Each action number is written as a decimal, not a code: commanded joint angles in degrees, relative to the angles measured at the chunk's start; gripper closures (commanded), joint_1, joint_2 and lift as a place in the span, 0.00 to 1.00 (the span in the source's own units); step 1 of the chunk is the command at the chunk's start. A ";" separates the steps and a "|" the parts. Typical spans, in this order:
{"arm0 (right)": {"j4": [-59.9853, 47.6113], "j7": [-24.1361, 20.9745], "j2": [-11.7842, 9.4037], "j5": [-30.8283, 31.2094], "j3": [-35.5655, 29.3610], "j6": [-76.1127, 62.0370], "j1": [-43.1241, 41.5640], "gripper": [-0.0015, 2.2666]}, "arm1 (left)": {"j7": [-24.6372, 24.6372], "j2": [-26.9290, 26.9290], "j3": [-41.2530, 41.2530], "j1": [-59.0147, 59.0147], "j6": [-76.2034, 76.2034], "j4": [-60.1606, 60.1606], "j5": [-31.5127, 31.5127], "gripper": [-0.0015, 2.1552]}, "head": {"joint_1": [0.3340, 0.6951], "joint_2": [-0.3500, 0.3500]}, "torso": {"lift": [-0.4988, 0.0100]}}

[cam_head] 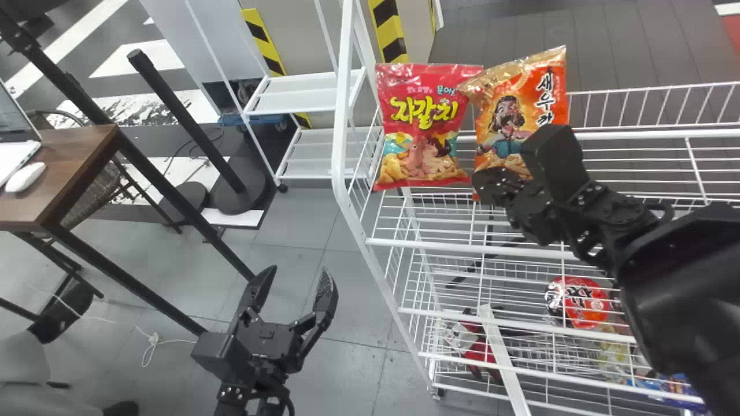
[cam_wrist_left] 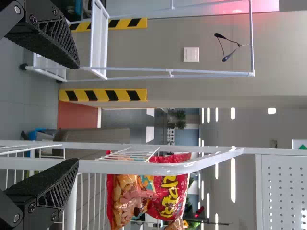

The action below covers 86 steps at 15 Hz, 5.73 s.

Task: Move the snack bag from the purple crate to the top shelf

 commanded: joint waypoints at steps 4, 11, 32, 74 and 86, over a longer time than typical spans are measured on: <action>-2.62 -0.91 0.05 0.79 -2.54 5.87 1.44 1.00 | 0.00 0.09 0.00 0.00 0.00 -0.01 0.07 0.06 | 1.00 1.00 | 0.98; 2.48 -1.08 0.05 2.20 -1.84 9.21 -1.55 1.00 | 0.09 0.18 -0.18 0.00 0.18 -0.01 0.07 0.06 | 1.00 1.00 | 0.98; 17.16 -3.28 0.05 0.00 -2.19 -1.16 -10.16 1.00 | 0.09 0.35 0.00 0.00 0.18 -0.01 0.24 0.06 | 1.00 1.00 | 0.98; -15.36 -2.05 -1.58 -17.31 -28.82 -31.40 36.60 0.05 | 0.70 -0.35 -2.20 0.88 5.98 -5.02 -0.90 0.06 | 1.00 0.77 | 0.98; -15.63 -2.05 -1.41 -17.14 -27.76 -31.40 37.04 0.05 | 0.88 -0.44 -2.02 1.67 5.80 -5.90 -0.81 0.06 | 1.00 0.80 | 0.98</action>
